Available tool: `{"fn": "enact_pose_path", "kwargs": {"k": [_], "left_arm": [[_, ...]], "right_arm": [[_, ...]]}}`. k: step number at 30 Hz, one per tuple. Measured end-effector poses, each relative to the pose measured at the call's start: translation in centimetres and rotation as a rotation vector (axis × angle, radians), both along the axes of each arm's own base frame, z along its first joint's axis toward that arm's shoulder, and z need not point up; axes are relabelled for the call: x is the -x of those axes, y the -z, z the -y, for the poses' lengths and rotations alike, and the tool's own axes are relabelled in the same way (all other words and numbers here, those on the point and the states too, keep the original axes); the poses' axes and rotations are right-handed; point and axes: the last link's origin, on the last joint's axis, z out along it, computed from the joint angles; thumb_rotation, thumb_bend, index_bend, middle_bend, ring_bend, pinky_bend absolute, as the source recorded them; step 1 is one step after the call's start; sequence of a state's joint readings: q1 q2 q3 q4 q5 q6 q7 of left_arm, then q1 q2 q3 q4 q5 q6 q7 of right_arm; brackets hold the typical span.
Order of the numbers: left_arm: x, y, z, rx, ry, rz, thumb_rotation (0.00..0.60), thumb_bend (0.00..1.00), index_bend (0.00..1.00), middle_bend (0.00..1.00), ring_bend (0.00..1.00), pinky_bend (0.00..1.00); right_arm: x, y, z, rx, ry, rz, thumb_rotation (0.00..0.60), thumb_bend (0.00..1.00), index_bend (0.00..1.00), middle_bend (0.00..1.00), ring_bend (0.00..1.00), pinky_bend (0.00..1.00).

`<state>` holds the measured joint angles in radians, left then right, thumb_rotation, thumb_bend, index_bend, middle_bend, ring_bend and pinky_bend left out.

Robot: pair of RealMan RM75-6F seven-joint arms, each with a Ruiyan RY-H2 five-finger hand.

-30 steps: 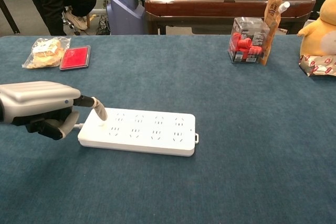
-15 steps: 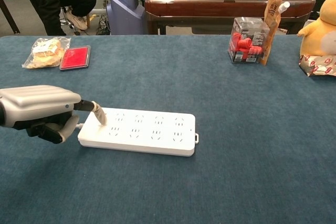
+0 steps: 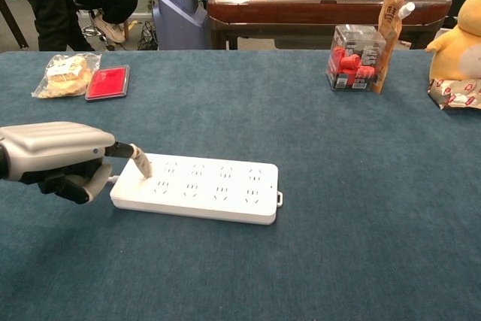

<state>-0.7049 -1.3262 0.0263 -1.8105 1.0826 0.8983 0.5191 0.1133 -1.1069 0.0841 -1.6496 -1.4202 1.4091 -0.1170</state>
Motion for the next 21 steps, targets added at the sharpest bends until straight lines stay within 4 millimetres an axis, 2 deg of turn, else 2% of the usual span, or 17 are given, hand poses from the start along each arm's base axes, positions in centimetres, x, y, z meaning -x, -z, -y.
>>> {"fn": "enact_pose_path", "kwargs": {"k": [14, 21], "left_arm": [[0.2, 0.1, 0.1, 0.014, -0.016, -0.002, 0.600, 0.89, 0.28, 1.00, 1.00, 1.00], [-1.2, -2.0, 0.8, -0.032, 0.004, 0.078, 0.600, 0.89, 0.27, 1.00, 1.00, 1.00]], "right_arm": [[0.0, 0.1, 0.1, -0.004, -0.001, 0.001, 0.600, 0.13, 0.49, 0.33, 0.34, 0.49], [-0.1, 0.0, 0.2, -0.002, -0.006, 0.005, 0.600, 0.13, 0.49, 0.33, 0.34, 0.49]]}}
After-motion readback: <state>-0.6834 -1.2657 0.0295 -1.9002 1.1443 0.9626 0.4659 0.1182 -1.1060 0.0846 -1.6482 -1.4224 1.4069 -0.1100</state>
